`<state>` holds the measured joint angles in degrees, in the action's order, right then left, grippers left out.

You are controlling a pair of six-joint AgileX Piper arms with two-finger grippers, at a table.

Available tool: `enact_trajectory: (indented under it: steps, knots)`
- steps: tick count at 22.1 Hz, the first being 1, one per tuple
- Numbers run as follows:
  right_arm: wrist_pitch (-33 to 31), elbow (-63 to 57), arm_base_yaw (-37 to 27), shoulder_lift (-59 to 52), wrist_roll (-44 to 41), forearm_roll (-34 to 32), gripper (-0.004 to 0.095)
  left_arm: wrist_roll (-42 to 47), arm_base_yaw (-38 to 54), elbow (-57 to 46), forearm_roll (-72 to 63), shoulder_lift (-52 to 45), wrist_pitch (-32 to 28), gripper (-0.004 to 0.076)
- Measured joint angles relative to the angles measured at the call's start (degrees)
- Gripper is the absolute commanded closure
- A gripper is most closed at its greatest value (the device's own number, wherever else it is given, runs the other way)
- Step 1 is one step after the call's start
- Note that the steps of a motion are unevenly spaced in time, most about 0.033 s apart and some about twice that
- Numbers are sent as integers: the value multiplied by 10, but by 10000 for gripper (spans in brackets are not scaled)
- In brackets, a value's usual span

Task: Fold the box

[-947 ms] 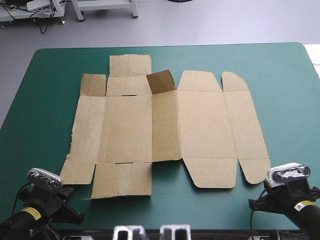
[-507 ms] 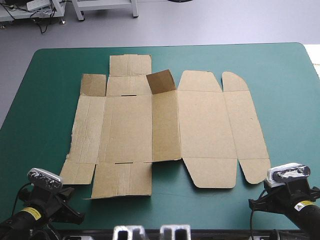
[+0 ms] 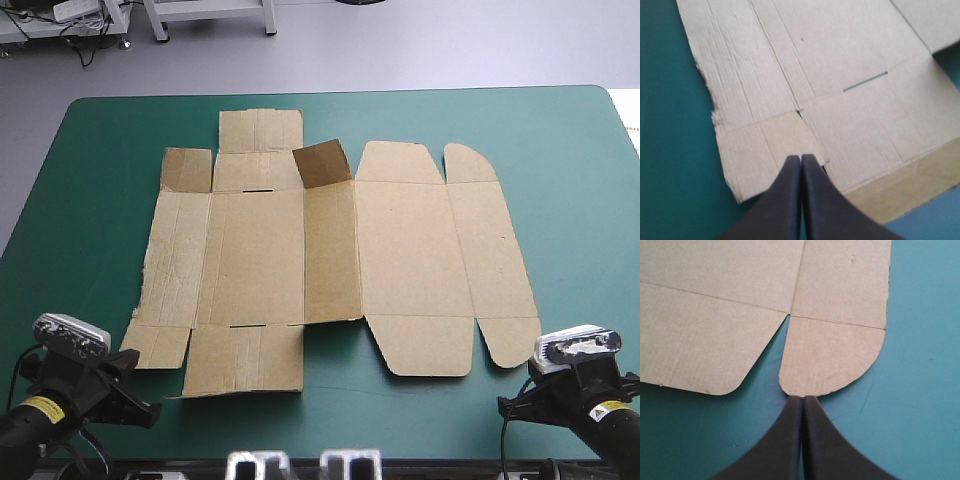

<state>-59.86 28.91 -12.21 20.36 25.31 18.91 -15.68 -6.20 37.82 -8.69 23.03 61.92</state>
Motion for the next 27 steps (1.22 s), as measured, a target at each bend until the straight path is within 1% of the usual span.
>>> enact_trajectory:
  steps: [3,4,5,6,8,9,11,12,14,16,18,22,24,27]
  knots:
    - [0,0,0,0,0,0,932,0,0,69,6,57,-12,734]
    - [0,0,0,0,0,0,932,0,0,99,17,90,-32,734]
    - [0,0,0,0,0,0,932,2,0,109,23,104,-46,734]
    - [0,0,0,0,0,0,932,9,0,127,39,141,-78,734]
    - [0,0,0,0,0,0,932,24,0,137,61,180,-104,734]
    - [0,0,0,0,0,0,932,37,0,141,78,201,-115,734]
    - [0,0,0,0,0,0,932,93,0,158,143,263,-125,734]
    - [0,0,0,0,0,0,932,138,0,172,193,308,-125,734]
    - [0,0,0,0,0,0,932,173,0,193,240,360,-116,734]
    - [1,0,0,0,0,0,932,187,3,224,271,416,-86,734]
    - [1,0,0,0,0,0,932,189,32,259,267,480,-52,734]
    - [3,0,0,0,0,0,932,161,114,281,191,544,-9,734]
    - [3,0,0,0,0,0,932,116,188,283,99,576,18,734]
    - [3,0,0,0,0,0,932,54,267,283,-1,598,43,734]
